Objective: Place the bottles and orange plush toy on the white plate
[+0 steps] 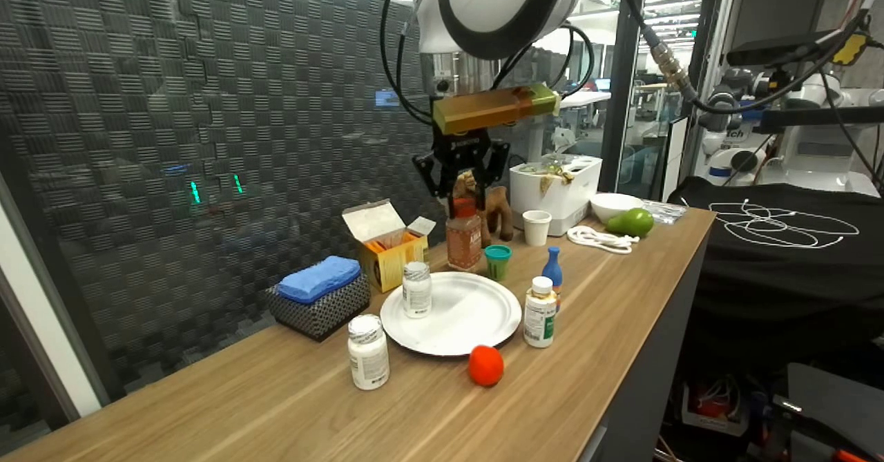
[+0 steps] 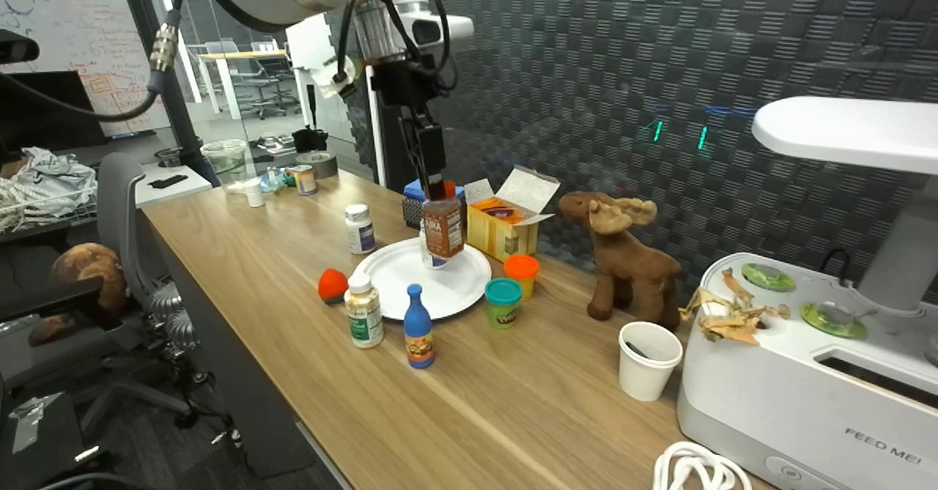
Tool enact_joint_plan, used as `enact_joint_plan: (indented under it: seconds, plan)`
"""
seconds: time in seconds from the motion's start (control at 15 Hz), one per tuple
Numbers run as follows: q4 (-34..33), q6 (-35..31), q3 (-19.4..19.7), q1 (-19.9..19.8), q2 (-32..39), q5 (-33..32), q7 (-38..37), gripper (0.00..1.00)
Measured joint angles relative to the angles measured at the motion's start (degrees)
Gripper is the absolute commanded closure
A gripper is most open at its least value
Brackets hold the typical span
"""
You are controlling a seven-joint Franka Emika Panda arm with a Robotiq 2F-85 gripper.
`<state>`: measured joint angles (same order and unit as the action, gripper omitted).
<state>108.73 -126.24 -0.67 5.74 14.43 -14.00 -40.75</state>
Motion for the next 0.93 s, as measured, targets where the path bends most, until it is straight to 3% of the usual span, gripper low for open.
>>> enact_joint_plan:
  seconds: [0.93]
  plan:
    - [-5.2,-4.5,0.8,0.4,9.4,3.6,5.3,0.76]
